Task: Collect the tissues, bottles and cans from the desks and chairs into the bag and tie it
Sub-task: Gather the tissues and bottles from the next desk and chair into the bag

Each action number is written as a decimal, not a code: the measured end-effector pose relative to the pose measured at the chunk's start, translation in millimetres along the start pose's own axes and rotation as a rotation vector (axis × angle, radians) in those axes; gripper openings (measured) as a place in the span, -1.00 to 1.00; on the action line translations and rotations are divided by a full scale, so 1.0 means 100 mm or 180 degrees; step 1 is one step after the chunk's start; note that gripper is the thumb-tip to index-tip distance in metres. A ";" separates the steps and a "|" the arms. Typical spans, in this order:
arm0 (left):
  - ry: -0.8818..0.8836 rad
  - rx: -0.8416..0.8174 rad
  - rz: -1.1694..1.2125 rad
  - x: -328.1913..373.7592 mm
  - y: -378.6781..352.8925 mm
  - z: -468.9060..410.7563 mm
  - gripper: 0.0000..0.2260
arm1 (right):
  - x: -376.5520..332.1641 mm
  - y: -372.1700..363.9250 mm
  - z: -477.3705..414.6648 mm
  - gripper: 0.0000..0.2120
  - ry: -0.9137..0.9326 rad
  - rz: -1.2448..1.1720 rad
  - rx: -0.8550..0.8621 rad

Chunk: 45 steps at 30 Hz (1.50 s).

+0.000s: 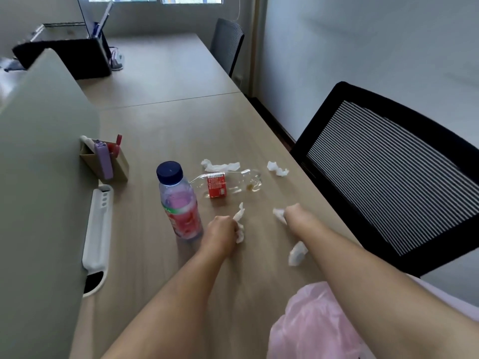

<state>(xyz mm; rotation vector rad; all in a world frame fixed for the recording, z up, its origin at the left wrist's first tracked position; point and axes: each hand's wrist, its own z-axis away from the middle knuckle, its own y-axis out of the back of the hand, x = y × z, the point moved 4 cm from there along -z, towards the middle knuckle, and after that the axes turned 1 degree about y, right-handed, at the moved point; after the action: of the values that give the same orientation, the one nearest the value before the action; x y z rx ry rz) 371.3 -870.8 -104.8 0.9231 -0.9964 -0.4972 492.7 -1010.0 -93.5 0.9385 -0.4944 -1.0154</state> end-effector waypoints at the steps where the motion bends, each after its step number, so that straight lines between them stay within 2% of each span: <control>1: 0.0035 -0.0012 -0.0005 0.01 0.01 0.03 -0.80 | 0.00 0.04 0.06 -0.63 -0.0119 -0.0102 0.0026; 4: 0.0008 0.0110 -0.0071 0.12 0.16 0.20 -0.84 | 0.02 0.32 0.31 -0.76 -0.0007 -0.0265 0.0500; 9: -0.0072 0.0602 -0.0112 0.55 0.65 0.56 -0.85 | 0.02 1.00 1.11 -0.90 -0.0079 -0.0545 0.0913; 10: -0.0095 0.0667 -0.0141 0.66 0.75 0.64 -0.84 | 0.05 1.12 1.20 -0.91 -0.0010 -0.0634 0.1090; 12: -0.0156 0.0838 -0.0155 0.93 0.98 0.83 -0.84 | 0.17 1.34 1.45 -0.78 0.0147 -0.0416 0.1306; 17: -0.0432 0.1161 -0.0046 1.63 1.30 1.54 -0.86 | 0.53 1.66 2.47 -0.88 0.0609 -0.0820 0.1234; 21: -0.0766 0.0952 -0.0069 2.08 1.19 2.11 -0.89 | 0.85 1.61 3.17 -0.92 0.0917 -0.1113 0.1127; 24: -0.0780 0.0708 -0.0228 2.23 0.88 2.44 -0.86 | 1.01 1.31 3.52 -0.93 0.1041 -0.0953 0.0917; 29: -0.0572 -0.0031 -0.0724 2.20 0.22 2.67 -0.76 | 1.07 0.57 3.58 -0.84 0.0963 -0.0256 0.0437; 31: -0.0613 0.0038 -0.0877 2.16 0.12 2.70 -0.73 | 1.09 0.40 3.52 -0.75 0.0969 -0.0023 0.0229; 33: -0.0661 0.0393 -0.1082 2.14 0.15 2.74 -0.76 | 1.13 0.41 3.51 -0.77 0.1051 0.0100 0.0481; 35: -0.0537 0.0655 -0.1382 2.08 0.18 2.73 -0.73 | 1.18 0.51 3.48 -0.80 0.1074 0.0309 0.1077; 37: -0.0173 0.0492 -0.1554 1.96 0.13 2.70 -0.60 | 1.28 0.53 3.37 -0.73 0.0914 0.0688 0.1300; 38: 0.0056 0.0310 -0.1560 1.88 0.08 2.69 -0.54 | 1.35 0.50 3.29 -0.65 0.0750 0.0808 0.1117; 40: 0.0439 0.0012 -0.1458 1.73 -0.01 2.65 -0.47 | 1.50 0.35 3.09 -0.50 0.0368 0.0800 0.0497; 41: 0.0519 -0.0037 -0.1365 1.68 -0.05 2.64 -0.48 | 1.58 0.28 3.01 -0.50 0.0237 0.0751 0.0382; 45: 0.0464 0.0445 -0.0960 1.60 0.08 2.59 -0.51 | 1.70 0.24 2.85 -0.70 0.0101 0.0150 0.1018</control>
<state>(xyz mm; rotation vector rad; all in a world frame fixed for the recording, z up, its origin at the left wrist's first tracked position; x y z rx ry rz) 221.3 -1093.1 39.1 1.2271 -0.7698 -0.6086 376.2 -1276.7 68.0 1.2191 -0.6618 -0.8918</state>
